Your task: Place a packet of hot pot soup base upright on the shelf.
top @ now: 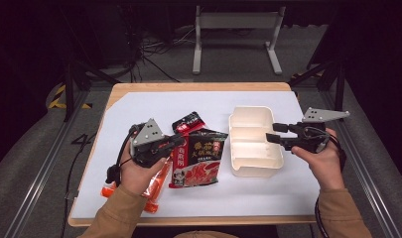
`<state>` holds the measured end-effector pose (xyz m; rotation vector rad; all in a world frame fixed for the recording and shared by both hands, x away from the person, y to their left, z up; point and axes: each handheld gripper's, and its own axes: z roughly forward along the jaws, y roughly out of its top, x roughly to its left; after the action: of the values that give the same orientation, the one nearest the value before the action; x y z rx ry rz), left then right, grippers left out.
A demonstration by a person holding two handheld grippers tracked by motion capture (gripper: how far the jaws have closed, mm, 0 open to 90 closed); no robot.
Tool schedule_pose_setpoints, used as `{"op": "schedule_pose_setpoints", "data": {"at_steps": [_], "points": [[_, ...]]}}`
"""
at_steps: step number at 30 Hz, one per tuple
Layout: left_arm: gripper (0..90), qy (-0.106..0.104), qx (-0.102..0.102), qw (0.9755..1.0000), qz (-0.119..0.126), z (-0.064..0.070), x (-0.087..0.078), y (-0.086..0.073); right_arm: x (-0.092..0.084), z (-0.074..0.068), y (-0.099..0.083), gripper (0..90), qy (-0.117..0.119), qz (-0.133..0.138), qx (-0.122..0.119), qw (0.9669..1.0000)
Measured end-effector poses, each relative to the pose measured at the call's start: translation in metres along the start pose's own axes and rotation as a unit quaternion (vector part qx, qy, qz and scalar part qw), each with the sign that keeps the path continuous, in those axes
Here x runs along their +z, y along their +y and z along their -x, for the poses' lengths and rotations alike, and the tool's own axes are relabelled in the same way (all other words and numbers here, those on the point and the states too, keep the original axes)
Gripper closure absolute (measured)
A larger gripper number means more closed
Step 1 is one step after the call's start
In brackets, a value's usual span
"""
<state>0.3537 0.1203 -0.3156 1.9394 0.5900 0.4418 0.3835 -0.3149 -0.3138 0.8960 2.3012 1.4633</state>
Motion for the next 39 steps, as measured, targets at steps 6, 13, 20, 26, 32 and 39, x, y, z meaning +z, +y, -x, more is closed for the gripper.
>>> {"op": "schedule_pose_setpoints", "data": {"at_steps": [6,13,20,26,32,39], "points": [[87.2,0.002,-0.006,0.9998,0.021,-0.003,-0.005,0.001,0.007,-0.009,0.011,48.1,0.032,0.014,0.003,0.9994],[87.1,0.006,-0.009,0.9995,0.03,-0.004,-0.005,0.002,0.024,-0.027,0.029,47.6,0.079,0.013,-0.012,0.9967],[87.0,0.005,-0.013,0.9993,0.035,-0.003,-0.004,0.003,0.045,-0.042,0.047,43.3,0.11,0.009,-0.031,0.9934],[87.0,0.004,-0.019,0.999,0.041,-0.003,-0.005,0.003,0.062,-0.047,0.051,40.4,0.125,0.0,-0.033,0.9915],[87.0,0.002,-0.021,0.9987,0.045,-0.002,-0.004,0.003,0.082,-0.052,0.051,39.5,0.141,-0.018,-0.036,0.9891],[87.0,-0.003,-0.023,0.9986,0.049,-0.001,-0.001,0.003,0.096,-0.055,0.052,39.6,0.151,-0.026,-0.038,0.9875]]}}
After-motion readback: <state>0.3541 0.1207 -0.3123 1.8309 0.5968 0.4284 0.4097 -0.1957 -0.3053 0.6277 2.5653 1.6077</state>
